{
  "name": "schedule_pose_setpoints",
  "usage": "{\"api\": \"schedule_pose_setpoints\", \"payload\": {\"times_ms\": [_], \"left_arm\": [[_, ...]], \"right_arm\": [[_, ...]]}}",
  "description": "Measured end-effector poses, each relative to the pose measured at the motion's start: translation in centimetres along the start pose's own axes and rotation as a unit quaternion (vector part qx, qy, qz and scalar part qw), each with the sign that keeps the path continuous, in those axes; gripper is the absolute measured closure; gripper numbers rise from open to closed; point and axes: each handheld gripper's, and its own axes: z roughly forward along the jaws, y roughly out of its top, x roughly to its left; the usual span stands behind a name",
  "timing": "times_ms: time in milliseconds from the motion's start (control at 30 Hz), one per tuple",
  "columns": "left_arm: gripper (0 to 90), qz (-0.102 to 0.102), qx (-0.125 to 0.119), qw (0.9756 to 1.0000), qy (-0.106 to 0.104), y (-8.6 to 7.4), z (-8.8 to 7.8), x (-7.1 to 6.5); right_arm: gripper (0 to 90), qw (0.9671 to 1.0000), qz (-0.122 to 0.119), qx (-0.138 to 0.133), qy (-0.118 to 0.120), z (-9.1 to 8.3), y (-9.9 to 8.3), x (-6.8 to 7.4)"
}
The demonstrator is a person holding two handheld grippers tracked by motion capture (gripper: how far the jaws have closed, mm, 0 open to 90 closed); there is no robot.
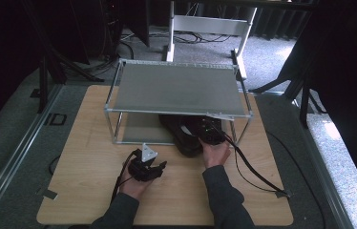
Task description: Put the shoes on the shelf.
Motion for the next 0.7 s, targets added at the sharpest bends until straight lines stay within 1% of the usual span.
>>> {"api": "schedule_pose_setpoints", "payload": {"times_ms": [167, 233, 267, 433, 567, 700], "left_arm": [[50.3, 0.000, 0.000, 1.0000, 0.000, 0.0, 0.0, 0.0], [50.3, 0.000, 0.001, 1.0000, 0.000, 0.0, 0.0, 0.1], [50.3, -0.001, 0.001, 1.0000, 0.001, 0.0, 0.1, 0.1], [50.3, 0.000, 0.001, 1.0000, 0.001, -0.1, 0.1, 0.1], [50.3, 0.000, 0.001, 1.0000, 0.001, -0.1, 0.1, 0.1], [50.3, 0.000, 0.003, 1.0000, 0.001, -0.1, 0.1, 0.1]], "right_arm": [[80.4, 0.9999, -0.001, 0.000, -0.011, 0.6, -0.2, 0.1], [80.3, 0.9996, -0.002, -0.010, -0.025, 0.8, -0.4, 0.3], [80.3, 0.9995, -0.002, -0.012, -0.028, 0.9, -0.4, 0.3], [80.3, 0.9987, 0.015, -0.028, -0.039, 1.0, -0.3, 0.2], [80.3, 0.9982, 0.021, -0.034, -0.045, 1.2, 0.0, 0.2], [80.3, 0.9969, 0.022, -0.046, -0.059, 1.5, -0.1, 0.5]]}}
